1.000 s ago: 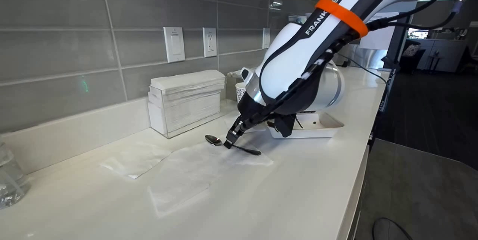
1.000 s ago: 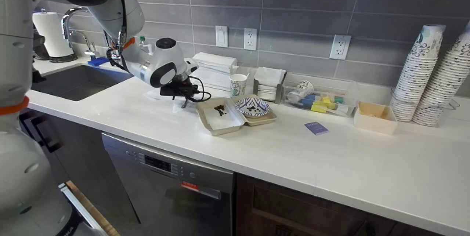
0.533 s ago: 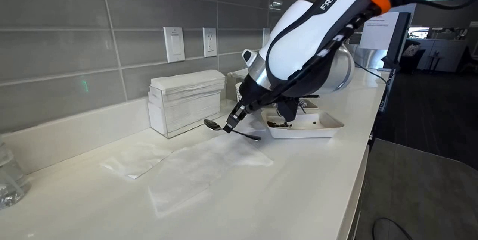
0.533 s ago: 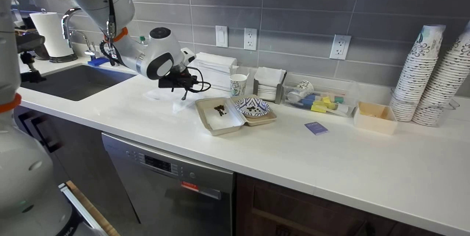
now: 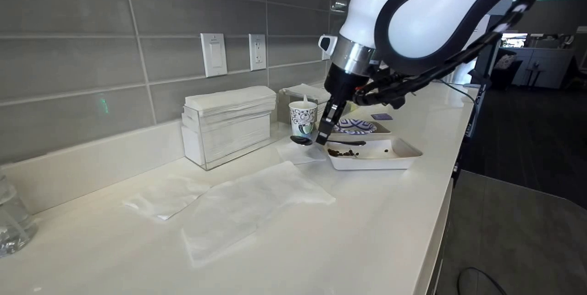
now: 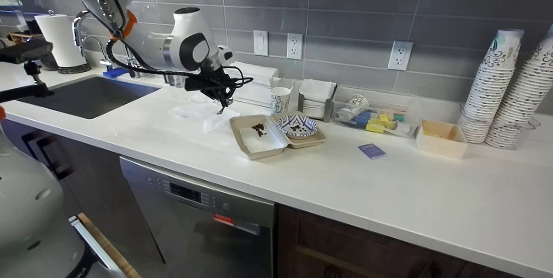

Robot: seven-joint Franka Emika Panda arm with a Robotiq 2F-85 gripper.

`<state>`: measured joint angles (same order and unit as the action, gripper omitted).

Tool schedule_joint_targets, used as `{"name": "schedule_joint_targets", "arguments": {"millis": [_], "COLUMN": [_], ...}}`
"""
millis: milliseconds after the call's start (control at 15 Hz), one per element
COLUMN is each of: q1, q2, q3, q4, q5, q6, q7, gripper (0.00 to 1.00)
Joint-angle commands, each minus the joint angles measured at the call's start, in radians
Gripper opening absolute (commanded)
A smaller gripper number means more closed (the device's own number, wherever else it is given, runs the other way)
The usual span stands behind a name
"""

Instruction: Pick up the spoon and scoop up the beans and put them into the striped white bowl then place the spoon back down

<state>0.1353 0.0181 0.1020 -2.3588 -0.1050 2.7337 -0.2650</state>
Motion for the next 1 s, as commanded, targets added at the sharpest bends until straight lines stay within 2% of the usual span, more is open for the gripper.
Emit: {"name": "schedule_joint_targets", "arguments": {"millis": [0, 267, 533, 600, 733, 800, 867, 933], "q1": [-0.022, -0.052, -0.082, -0.07, -0.078, -0.08, -0.08, -0.088], "q2": [-0.071, -0.072, -0.028, -0.061, -0.046, -0.041, -0.037, -0.036], "q3": [-0.009, -0.012, -0.029, -0.024, -0.032, -0.033, -0.032, -0.037], "q4": [0.0, 0.019, 0.037, 0.013, 0.021, 0.025, 0.03, 0.035], "q5": [-0.138, -0.232, -0.263, -0.23, -0.232, -0.233, -0.241, -0.31], "q6": [-0.168, -0.269, -0.258, -0.25, -0.25, -0.25, -0.272, -0.275], "q7": [0.118, 0.216, 0.315, 0.253, 0.273, 0.277, 0.307, 0.386], "gripper": [0.02, 0.02, 0.02, 0.08, 0.08, 0.02, 0.02, 0.02]}}
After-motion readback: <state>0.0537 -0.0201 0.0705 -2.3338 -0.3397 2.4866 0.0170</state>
